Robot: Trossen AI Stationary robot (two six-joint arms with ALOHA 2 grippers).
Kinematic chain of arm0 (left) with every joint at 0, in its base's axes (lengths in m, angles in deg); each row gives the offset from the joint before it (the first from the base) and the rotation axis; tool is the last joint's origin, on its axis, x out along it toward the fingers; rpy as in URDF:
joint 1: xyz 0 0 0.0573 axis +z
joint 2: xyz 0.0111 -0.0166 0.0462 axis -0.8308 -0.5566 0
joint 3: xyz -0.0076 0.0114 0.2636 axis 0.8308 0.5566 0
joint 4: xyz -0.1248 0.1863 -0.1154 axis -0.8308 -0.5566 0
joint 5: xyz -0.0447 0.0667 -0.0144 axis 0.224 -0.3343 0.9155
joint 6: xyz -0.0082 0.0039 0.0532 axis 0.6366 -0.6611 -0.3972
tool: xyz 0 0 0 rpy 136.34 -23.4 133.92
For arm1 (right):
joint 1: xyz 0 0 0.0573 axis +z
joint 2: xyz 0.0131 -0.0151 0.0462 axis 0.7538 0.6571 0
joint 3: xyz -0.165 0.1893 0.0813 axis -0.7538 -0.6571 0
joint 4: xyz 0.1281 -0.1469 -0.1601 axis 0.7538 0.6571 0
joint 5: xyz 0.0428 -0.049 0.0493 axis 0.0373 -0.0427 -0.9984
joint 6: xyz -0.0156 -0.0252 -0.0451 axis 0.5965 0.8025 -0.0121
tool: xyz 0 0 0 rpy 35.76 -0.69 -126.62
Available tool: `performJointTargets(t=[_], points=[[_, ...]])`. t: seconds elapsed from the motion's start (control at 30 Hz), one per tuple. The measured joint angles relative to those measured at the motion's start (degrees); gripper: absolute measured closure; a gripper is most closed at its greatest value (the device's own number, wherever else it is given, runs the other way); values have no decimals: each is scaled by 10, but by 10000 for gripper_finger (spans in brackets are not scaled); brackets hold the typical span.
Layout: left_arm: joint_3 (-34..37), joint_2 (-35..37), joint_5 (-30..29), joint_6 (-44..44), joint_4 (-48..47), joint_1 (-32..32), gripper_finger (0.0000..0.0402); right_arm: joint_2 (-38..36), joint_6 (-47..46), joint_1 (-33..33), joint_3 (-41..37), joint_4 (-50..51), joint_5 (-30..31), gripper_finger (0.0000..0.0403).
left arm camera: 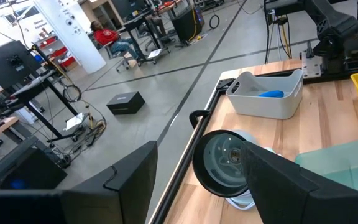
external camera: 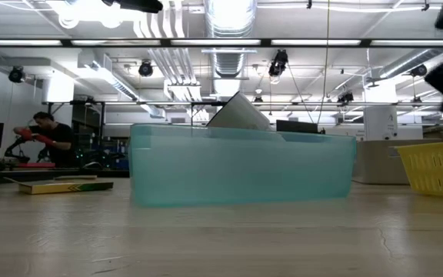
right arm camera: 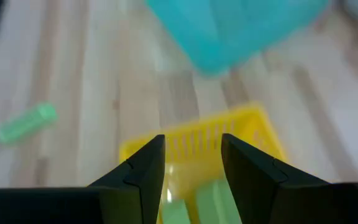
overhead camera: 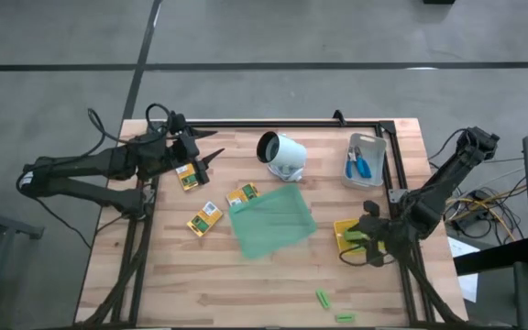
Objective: Pick & Place School Supplies
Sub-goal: Put the green eraser into the yellow bin
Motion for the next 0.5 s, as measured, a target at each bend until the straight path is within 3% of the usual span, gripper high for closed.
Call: performJointTargets(t=[0.13,0.37,0.5], points=[[0,0,0,0,0,0,165,-21,32,0,26,-16,8,254],[0,0,0,0,0,0,165,-19,61,14,39,-65,-68,254],[0,0,0,0,0,0,165,-4,73,40,38,-89,-70,254]])
